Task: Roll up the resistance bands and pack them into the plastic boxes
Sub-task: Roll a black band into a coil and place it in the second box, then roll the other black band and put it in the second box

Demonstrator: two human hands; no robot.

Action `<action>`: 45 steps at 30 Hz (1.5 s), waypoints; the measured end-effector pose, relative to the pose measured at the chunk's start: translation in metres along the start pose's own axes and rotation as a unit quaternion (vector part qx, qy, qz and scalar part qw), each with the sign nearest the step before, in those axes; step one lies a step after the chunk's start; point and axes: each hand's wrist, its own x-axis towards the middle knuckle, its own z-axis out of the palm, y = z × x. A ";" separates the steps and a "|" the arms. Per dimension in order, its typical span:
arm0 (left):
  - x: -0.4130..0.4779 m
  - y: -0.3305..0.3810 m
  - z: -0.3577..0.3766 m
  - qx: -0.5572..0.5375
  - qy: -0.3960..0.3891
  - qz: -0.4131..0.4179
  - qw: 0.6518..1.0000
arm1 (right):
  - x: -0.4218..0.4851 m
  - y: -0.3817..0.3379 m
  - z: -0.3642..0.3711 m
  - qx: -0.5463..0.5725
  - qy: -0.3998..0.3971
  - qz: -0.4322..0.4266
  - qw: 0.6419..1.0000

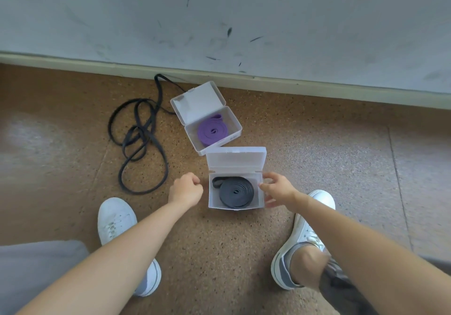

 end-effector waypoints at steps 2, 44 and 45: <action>-0.004 0.001 0.007 -0.103 -0.090 -0.046 0.990 | -0.005 -0.002 0.001 0.035 -0.030 0.015 0.999; 0.058 -0.111 -0.052 0.060 -0.055 0.036 0.996 | 0.020 -0.109 0.132 -0.220 -0.077 -0.221 0.947; 0.054 -0.104 -0.059 0.035 -0.076 0.047 0.995 | 0.022 -0.113 0.136 -0.226 -0.081 -0.233 0.942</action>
